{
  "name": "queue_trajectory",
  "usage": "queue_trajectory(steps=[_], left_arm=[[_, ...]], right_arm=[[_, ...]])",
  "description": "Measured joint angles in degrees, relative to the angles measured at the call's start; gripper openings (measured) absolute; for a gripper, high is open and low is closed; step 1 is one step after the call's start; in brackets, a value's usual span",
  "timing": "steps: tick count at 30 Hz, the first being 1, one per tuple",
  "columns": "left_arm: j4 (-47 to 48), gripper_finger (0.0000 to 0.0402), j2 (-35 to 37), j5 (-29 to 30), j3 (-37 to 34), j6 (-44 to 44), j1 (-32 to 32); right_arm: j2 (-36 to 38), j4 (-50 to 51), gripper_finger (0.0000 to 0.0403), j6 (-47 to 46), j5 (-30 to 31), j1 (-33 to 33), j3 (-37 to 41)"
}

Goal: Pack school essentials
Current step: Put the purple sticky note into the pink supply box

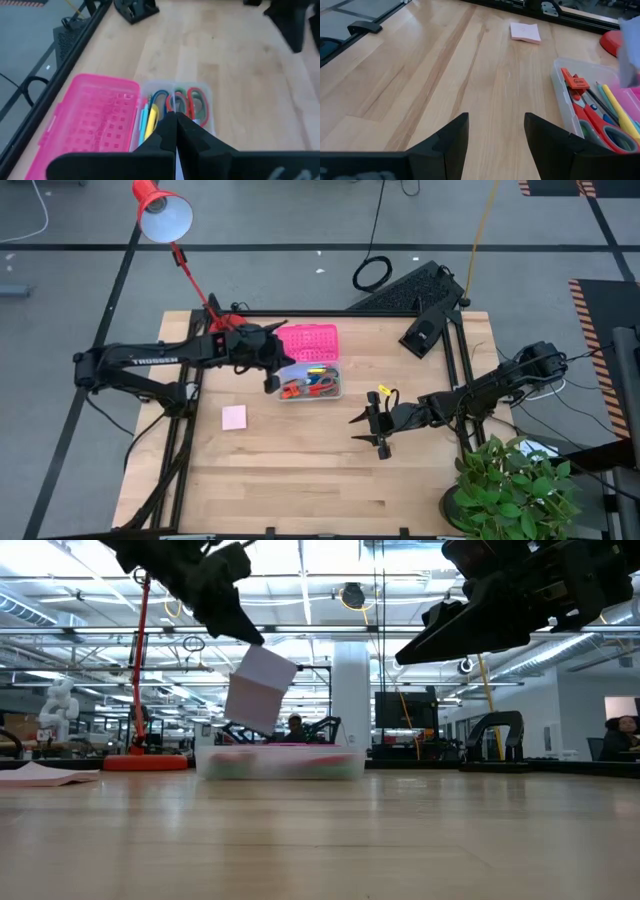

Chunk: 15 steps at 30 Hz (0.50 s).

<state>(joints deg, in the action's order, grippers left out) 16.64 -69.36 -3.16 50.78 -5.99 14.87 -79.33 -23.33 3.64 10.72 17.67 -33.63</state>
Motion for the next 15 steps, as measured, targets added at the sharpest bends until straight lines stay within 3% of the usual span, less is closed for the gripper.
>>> queue_trajectory(steps=[15], left_arm=[[1.5,0.0001,-4.6,-1.4,0.0,-1.6,1.6]], right_arm=[[0.0,0.0,0.0185,0.0,0.0,0.0,0.0]])
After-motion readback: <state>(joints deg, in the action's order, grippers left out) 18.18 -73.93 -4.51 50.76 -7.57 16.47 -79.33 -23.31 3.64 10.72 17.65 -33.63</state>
